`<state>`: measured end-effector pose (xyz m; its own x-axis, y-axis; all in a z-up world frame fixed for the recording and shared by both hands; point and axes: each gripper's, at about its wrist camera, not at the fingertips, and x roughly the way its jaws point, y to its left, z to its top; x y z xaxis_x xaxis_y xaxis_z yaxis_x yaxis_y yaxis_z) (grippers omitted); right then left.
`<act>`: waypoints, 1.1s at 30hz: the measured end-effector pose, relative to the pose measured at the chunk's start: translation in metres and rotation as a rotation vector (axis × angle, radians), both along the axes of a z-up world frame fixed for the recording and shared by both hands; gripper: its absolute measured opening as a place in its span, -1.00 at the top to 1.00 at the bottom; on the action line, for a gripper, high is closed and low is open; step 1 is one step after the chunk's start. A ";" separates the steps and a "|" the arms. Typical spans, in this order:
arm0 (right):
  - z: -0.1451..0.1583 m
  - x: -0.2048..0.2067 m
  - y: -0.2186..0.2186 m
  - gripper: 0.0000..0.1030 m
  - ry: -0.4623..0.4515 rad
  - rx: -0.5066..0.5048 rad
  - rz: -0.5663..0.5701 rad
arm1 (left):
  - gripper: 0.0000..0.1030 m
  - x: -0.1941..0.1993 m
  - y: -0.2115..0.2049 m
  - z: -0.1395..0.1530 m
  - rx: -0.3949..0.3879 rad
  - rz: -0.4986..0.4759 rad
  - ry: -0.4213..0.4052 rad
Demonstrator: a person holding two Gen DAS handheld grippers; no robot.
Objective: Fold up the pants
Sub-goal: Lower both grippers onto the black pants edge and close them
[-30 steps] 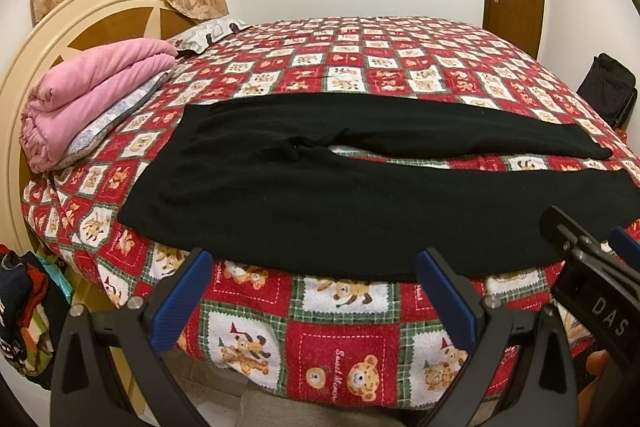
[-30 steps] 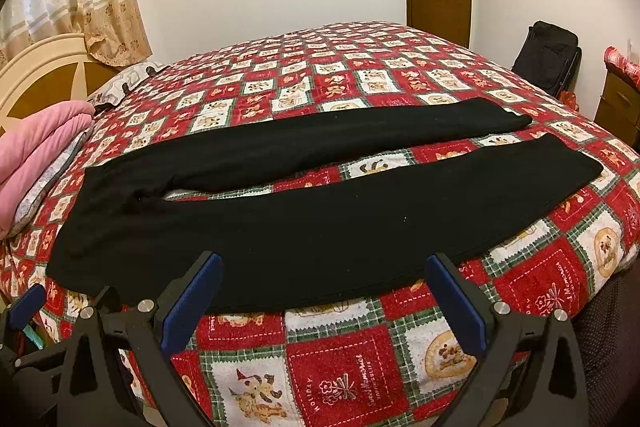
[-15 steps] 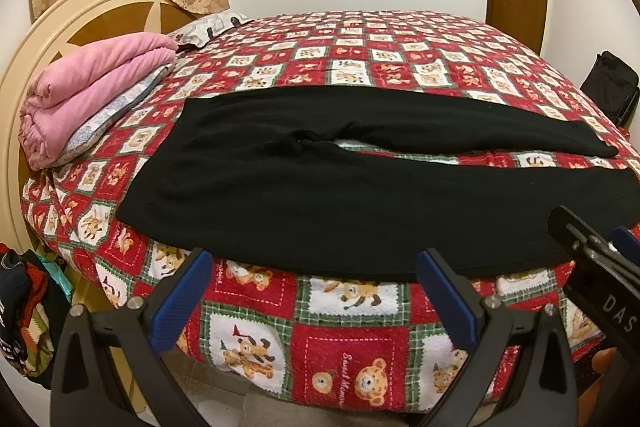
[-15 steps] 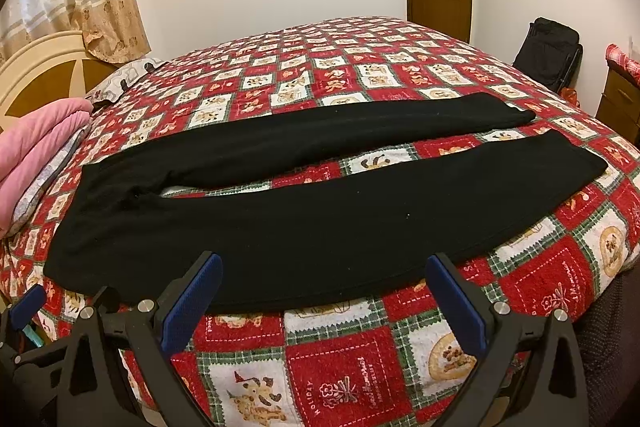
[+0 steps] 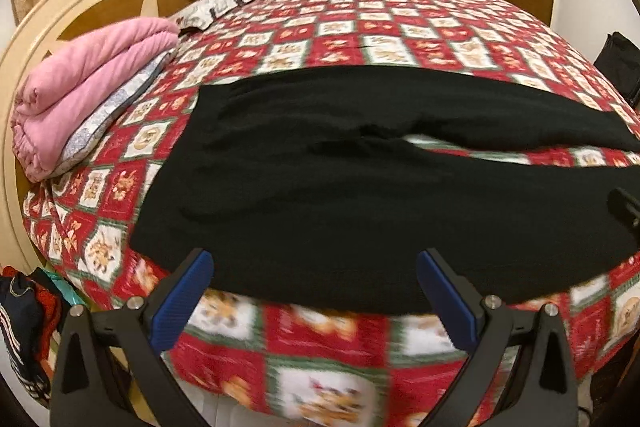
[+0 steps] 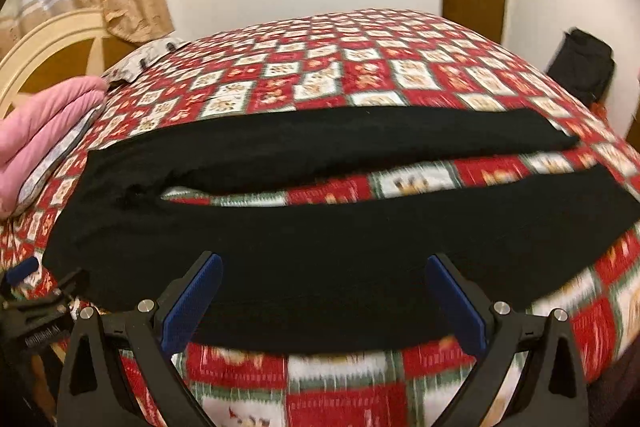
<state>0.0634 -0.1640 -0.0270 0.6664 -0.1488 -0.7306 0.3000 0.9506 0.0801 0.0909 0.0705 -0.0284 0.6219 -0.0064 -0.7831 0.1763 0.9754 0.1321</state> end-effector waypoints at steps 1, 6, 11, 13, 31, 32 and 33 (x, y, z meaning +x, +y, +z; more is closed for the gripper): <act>0.001 0.008 -0.001 -0.98 0.002 -0.007 0.020 | -1.00 0.009 0.010 -0.001 -0.019 0.003 0.020; 0.006 0.050 -0.001 -0.97 0.015 -0.055 0.134 | -1.00 0.057 0.050 0.003 -0.042 0.065 0.037; 0.008 0.091 0.011 -0.42 0.027 -0.092 0.265 | -1.00 0.126 0.081 0.007 -0.020 0.122 0.027; 0.006 0.112 0.012 -0.37 0.039 -0.081 0.308 | -1.00 0.157 0.093 0.004 -0.038 0.139 0.040; -0.044 0.270 -0.040 -0.36 0.175 0.095 0.453 | -1.00 0.300 0.134 -0.051 -0.263 0.207 0.226; -0.046 0.277 -0.043 -0.36 0.177 0.110 0.458 | -1.00 0.299 0.132 -0.052 -0.257 0.213 0.218; -0.050 0.283 -0.047 -0.36 0.183 0.129 0.463 | -1.00 0.299 0.128 -0.053 -0.230 0.208 0.216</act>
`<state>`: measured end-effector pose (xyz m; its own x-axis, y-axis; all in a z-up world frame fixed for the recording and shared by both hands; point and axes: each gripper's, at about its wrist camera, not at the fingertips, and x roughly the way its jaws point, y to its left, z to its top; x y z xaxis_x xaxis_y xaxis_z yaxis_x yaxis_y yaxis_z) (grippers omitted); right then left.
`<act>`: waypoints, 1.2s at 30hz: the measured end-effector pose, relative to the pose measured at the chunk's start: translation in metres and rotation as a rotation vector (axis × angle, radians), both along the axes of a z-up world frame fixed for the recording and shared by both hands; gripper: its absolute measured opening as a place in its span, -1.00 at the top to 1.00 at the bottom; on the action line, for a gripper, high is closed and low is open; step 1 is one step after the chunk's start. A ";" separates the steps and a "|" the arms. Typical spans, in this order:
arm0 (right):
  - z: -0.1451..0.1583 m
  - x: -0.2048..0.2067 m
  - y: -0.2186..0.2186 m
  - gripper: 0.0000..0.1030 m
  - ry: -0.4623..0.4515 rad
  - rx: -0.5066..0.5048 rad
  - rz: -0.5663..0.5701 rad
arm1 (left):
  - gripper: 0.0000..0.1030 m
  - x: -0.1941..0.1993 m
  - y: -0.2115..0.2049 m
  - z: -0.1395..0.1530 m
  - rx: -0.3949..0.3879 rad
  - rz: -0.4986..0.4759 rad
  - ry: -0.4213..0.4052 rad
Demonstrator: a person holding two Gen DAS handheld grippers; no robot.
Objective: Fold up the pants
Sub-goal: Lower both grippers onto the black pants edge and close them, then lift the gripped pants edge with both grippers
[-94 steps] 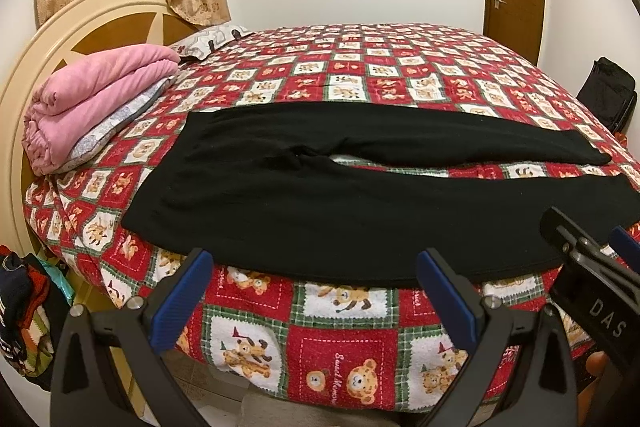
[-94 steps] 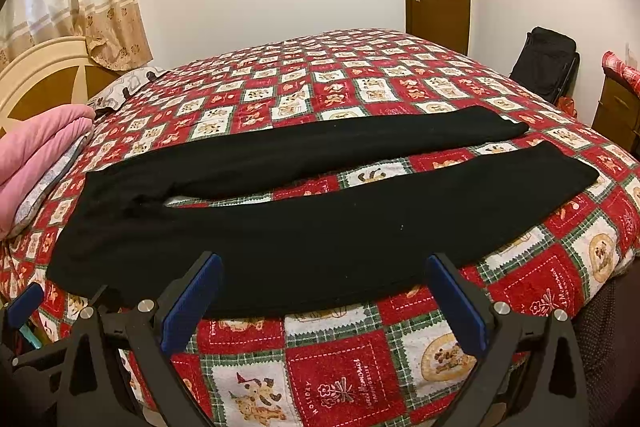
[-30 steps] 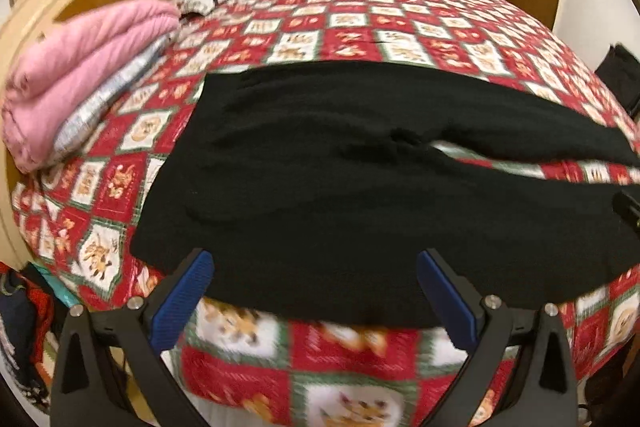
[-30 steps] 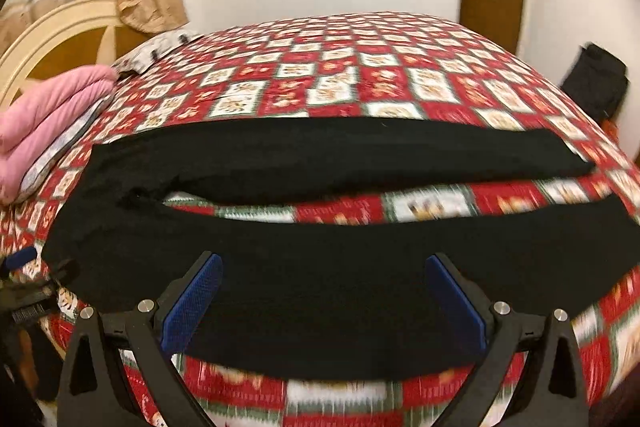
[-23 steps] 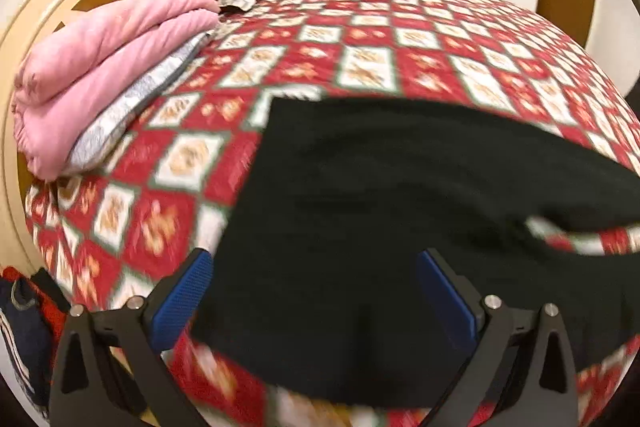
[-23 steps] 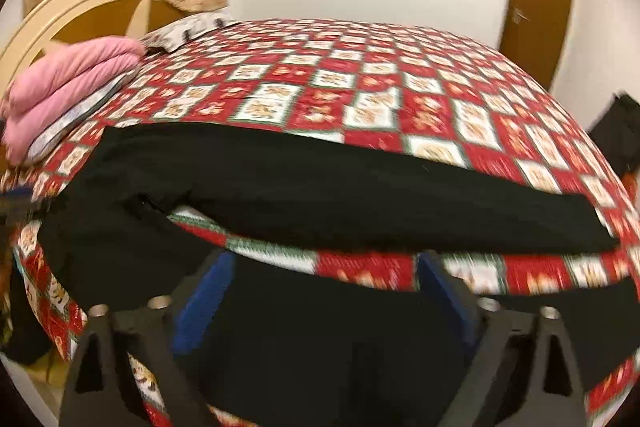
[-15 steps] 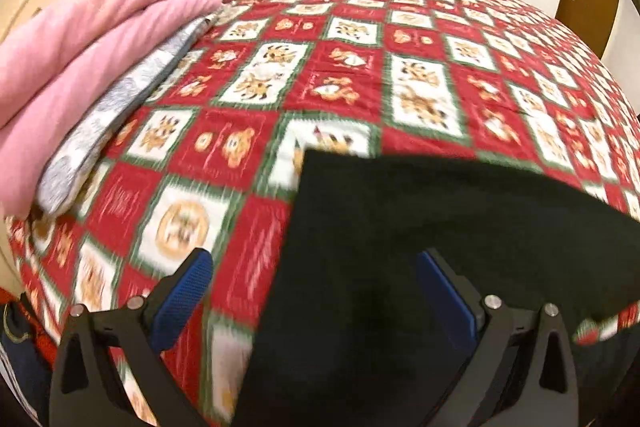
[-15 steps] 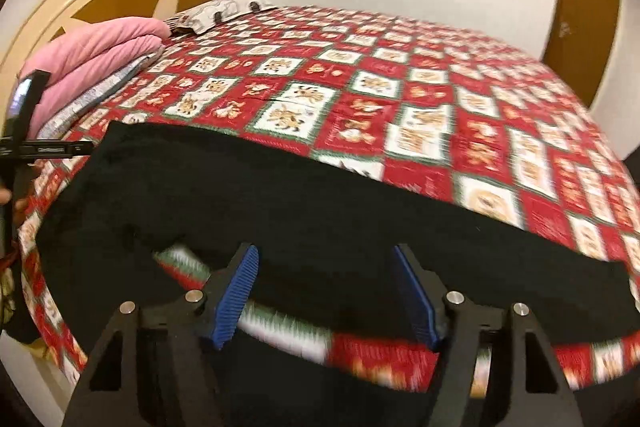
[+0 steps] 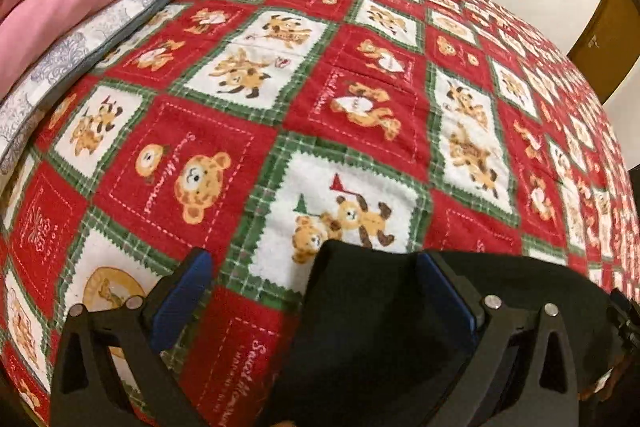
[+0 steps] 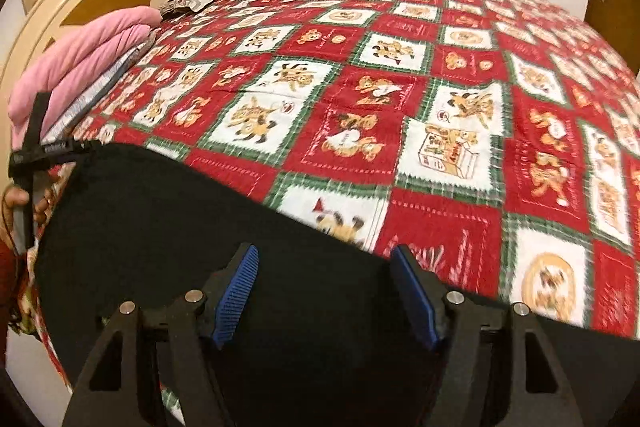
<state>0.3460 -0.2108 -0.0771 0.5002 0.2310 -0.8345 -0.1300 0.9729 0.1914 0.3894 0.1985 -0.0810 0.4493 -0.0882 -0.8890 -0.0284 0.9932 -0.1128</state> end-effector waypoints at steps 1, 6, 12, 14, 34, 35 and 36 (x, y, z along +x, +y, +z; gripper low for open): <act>-0.005 0.006 -0.003 -0.36 0.017 0.012 0.004 | -1.00 0.001 -0.004 -0.001 0.030 -0.014 0.006; -0.017 0.027 -0.003 -0.36 0.026 -0.030 0.046 | -0.99 -0.002 -0.012 0.004 0.023 -0.080 0.039; -0.018 0.031 0.009 -0.36 0.050 -0.003 0.203 | -0.80 -0.006 -0.024 0.007 -0.015 -0.145 0.009; -0.018 0.023 0.023 -0.18 0.038 -0.103 0.285 | -0.49 -0.008 -0.028 0.009 0.035 -0.148 -0.021; 0.098 -0.092 0.045 0.87 -0.186 -0.040 0.229 | 0.25 -0.092 -0.013 0.110 -0.014 -0.147 -0.333; 0.103 -0.107 0.047 0.87 -0.201 -0.026 0.229 | 0.25 -0.105 -0.009 0.116 -0.020 -0.140 -0.351; 0.106 -0.119 0.050 0.87 -0.214 -0.021 0.226 | 0.25 -0.117 -0.007 0.120 -0.018 -0.134 -0.372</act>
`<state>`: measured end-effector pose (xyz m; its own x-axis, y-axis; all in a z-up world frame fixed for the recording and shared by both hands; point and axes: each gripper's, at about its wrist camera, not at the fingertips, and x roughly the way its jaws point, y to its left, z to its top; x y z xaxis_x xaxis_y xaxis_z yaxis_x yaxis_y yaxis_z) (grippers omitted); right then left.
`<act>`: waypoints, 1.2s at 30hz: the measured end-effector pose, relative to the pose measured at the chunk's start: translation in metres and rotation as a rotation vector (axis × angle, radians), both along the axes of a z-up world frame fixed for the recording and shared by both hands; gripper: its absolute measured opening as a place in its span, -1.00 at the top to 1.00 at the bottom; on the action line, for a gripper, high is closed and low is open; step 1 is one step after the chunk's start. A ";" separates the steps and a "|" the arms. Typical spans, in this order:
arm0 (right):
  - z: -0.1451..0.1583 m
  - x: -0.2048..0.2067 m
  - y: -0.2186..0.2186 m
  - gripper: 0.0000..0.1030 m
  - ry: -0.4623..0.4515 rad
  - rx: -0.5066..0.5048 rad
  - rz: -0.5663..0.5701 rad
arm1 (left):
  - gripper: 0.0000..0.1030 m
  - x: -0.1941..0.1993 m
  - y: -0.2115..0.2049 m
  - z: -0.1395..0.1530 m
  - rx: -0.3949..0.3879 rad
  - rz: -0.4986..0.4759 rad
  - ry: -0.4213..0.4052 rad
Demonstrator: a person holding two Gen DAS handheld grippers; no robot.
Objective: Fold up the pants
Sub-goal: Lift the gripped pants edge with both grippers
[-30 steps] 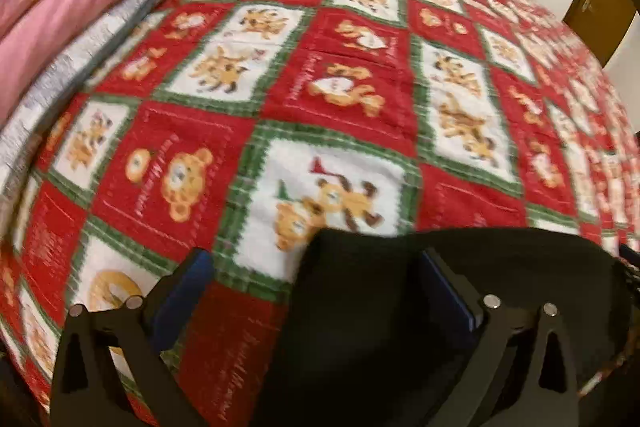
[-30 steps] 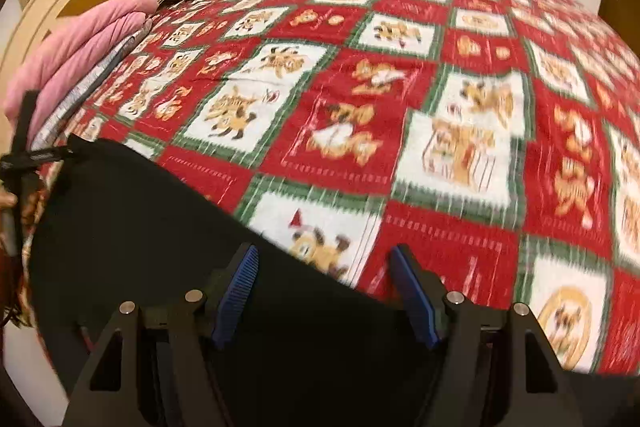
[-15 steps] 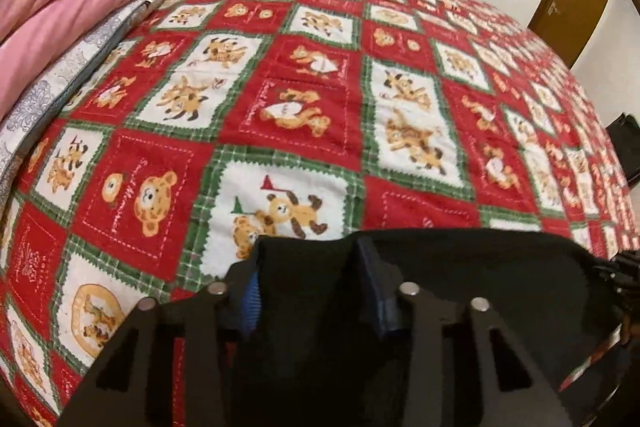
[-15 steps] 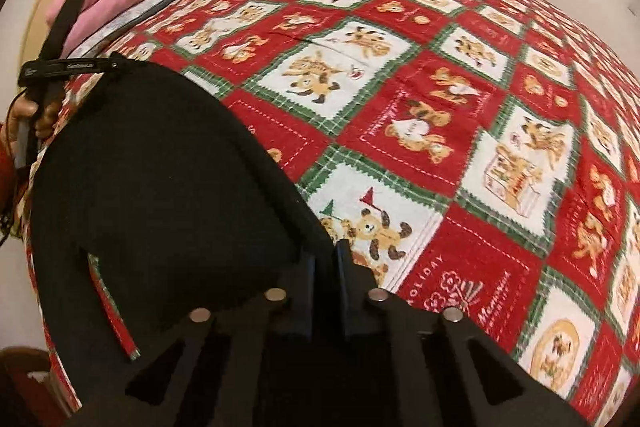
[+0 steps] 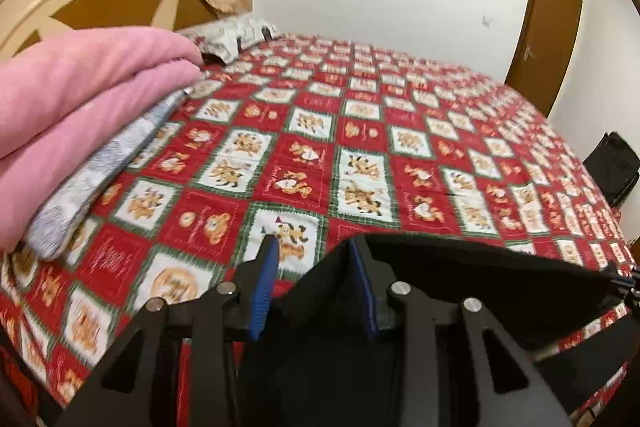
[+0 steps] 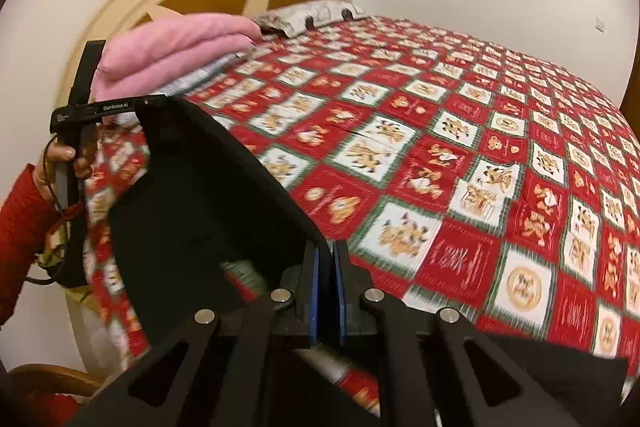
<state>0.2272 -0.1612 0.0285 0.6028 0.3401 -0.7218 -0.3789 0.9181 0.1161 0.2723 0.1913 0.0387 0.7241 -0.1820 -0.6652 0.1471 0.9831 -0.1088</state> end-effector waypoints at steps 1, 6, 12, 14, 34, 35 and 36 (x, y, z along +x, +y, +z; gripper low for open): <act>0.002 -0.013 0.003 0.87 -0.015 0.000 0.000 | 0.25 -0.012 0.002 0.003 0.000 0.005 -0.017; 0.000 -0.075 0.021 0.87 -0.060 0.040 0.028 | 0.25 -0.071 0.017 0.000 -0.059 0.008 -0.055; -0.044 -0.109 0.042 0.86 0.023 0.076 0.046 | 0.22 -0.109 0.014 -0.039 -0.042 0.033 -0.002; -0.056 -0.115 0.044 0.86 0.040 0.093 0.013 | 0.18 -0.113 0.016 -0.051 -0.049 0.051 0.030; -0.083 -0.077 0.012 0.27 0.114 0.563 -0.250 | -0.48 -0.045 0.017 -0.108 -0.436 0.193 0.236; -0.085 -0.076 0.007 0.27 0.116 0.574 -0.264 | -0.45 -0.042 0.018 -0.109 -0.447 0.204 0.231; -0.088 -0.074 0.003 0.27 0.121 0.579 -0.281 | -0.38 -0.038 0.020 -0.110 -0.471 0.219 0.224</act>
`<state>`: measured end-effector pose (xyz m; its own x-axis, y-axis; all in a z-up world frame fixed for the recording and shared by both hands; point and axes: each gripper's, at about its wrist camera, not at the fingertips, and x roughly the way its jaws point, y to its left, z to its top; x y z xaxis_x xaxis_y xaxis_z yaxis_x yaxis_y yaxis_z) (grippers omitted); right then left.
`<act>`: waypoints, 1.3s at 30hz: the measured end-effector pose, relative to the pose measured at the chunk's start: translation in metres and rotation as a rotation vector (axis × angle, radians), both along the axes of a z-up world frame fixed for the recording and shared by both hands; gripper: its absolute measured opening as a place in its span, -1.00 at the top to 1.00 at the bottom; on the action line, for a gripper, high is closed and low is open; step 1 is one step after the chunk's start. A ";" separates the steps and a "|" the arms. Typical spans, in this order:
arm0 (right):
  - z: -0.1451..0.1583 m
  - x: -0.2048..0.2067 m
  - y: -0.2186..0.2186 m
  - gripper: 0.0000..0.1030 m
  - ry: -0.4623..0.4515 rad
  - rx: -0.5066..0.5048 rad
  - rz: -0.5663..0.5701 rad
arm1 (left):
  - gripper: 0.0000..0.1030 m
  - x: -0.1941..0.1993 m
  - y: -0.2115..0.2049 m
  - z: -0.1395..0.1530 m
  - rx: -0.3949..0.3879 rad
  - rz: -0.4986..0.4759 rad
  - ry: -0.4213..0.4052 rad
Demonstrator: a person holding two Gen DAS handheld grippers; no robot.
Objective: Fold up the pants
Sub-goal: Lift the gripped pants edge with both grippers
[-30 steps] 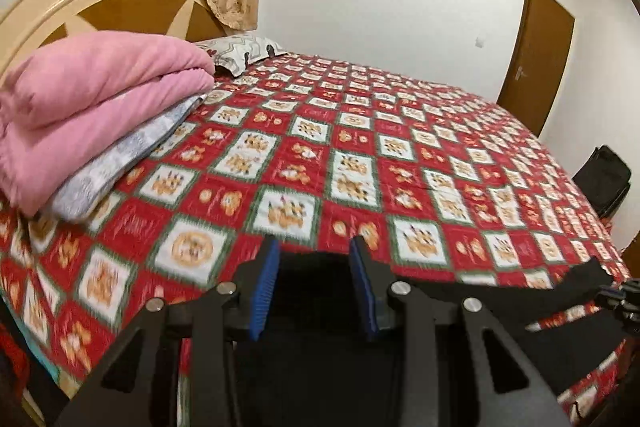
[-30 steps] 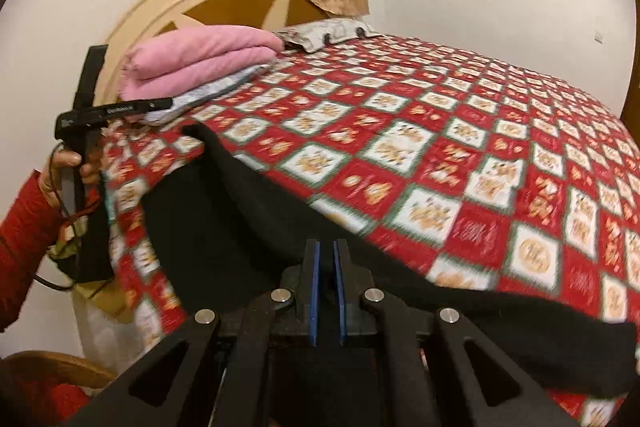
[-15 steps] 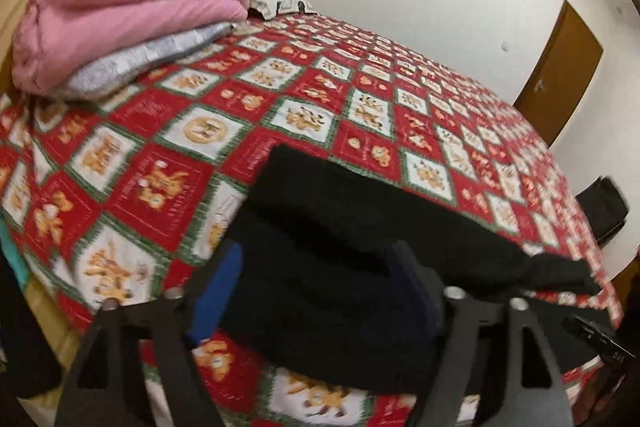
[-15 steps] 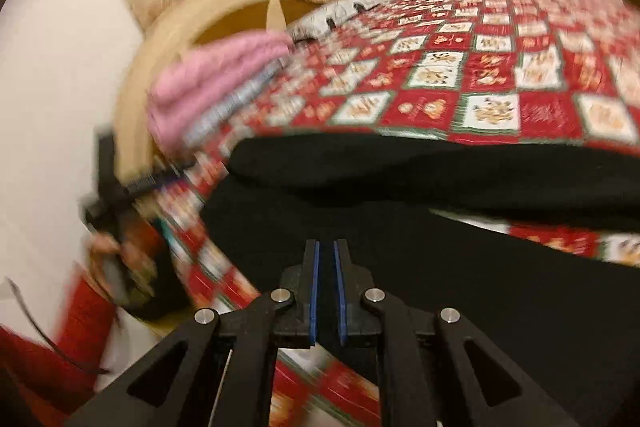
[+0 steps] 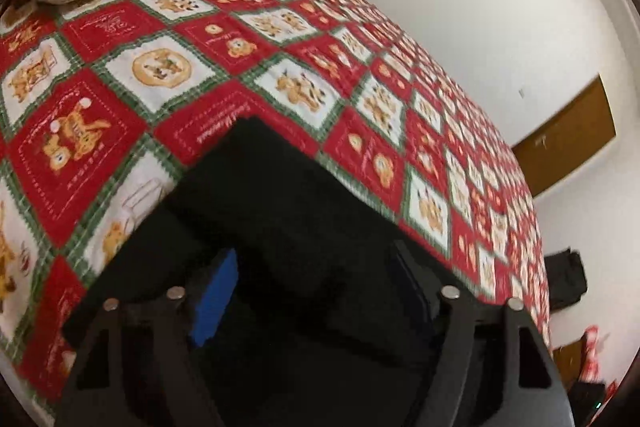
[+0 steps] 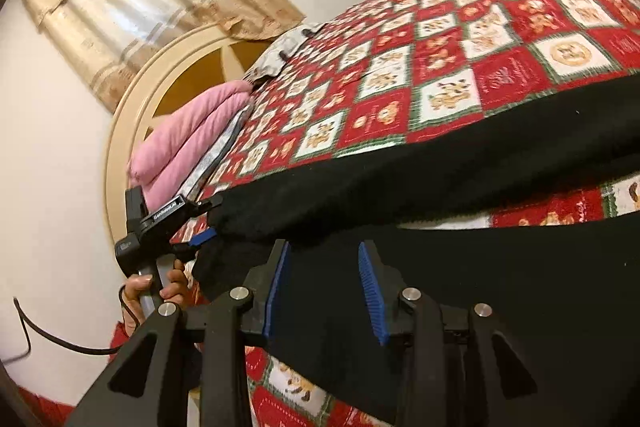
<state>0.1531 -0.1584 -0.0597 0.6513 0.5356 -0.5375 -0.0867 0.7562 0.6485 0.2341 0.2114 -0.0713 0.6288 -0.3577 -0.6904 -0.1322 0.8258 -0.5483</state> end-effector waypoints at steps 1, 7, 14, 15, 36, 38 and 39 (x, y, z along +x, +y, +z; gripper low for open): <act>-0.002 0.003 -0.003 0.27 0.011 0.005 -0.015 | -0.25 0.002 0.002 -0.001 -0.026 0.016 -0.008; -0.018 0.029 -0.023 0.09 0.107 0.105 -0.114 | 0.75 0.003 0.006 -0.014 -0.105 0.050 0.004; -0.021 0.067 -0.017 -0.37 0.198 0.150 -0.224 | 0.76 -0.001 0.006 -0.004 -0.049 0.046 -0.045; -0.024 0.073 -0.015 -0.37 0.226 0.154 -0.237 | 0.76 0.003 0.004 -0.005 -0.039 0.042 -0.035; -0.039 0.067 -0.035 0.93 0.294 0.213 -0.236 | 0.76 -0.012 -0.006 0.011 0.071 -0.004 -0.060; -0.039 0.061 -0.039 0.91 0.302 0.256 -0.257 | 0.76 -0.014 -0.005 0.017 0.069 -0.004 -0.074; -0.040 0.059 -0.041 0.87 0.305 0.284 -0.259 | 0.76 -0.016 -0.005 0.021 0.066 -0.006 -0.084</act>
<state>0.2122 -0.1990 -0.1001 0.6184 0.5298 -0.5805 0.3070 0.5171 0.7990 0.2182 0.2062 -0.0508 0.6832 -0.3169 -0.6579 -0.0832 0.8613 -0.5013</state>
